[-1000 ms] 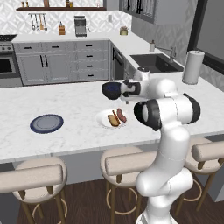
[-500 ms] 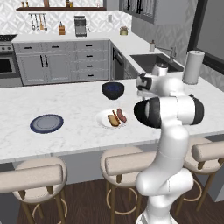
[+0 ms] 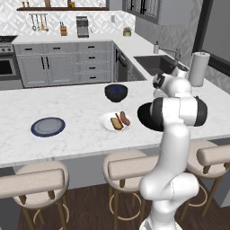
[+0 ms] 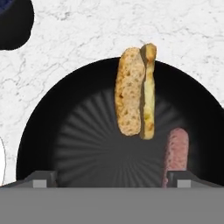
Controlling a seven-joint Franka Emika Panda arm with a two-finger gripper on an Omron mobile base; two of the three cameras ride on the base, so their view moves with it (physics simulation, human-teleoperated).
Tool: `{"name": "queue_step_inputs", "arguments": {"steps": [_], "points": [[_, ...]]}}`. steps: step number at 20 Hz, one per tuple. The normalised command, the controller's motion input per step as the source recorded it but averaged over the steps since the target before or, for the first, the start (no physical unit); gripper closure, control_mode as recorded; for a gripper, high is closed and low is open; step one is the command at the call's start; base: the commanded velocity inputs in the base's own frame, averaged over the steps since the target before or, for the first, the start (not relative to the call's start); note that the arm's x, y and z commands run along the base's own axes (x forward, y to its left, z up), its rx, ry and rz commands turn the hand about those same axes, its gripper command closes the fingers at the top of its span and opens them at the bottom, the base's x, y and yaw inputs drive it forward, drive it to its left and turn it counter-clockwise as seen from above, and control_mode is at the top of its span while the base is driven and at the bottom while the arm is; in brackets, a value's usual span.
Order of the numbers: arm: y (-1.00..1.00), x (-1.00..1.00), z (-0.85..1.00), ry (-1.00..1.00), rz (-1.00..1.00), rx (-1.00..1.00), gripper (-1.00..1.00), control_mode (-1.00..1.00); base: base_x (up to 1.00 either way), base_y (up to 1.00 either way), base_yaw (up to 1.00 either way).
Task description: Place one bun and one sausage from the bowl on each plate.
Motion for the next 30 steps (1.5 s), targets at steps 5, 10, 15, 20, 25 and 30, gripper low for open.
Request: {"name": "queue_step_inputs", "arguments": {"steps": [5,10,15,20,25,30], "points": [[-0.52,0.32,-0.12,-0.01,0.05,0.11,-1.00,-1.00,0.00,0.00,0.00],[-0.24,0.42,-0.19,0.00,0.05,0.02,-1.00,-1.00,0.00,0.00,0.00],[0.00,0.36,-0.46,0.00,0.02,0.00,-1.00,-1.00,0.00,0.00,0.00],[0.00,0.22,-0.42,0.00,0.01,0.00,-1.00,-1.00,0.00,0.00,0.00],[-0.02,0.17,-0.28,0.00,0.04,0.00,-1.00,-1.00,0.00,0.00,0.00],[0.00,0.16,-0.13,0.00,0.00,0.00,-1.00,-1.00,0.00,0.00,0.00]]}}
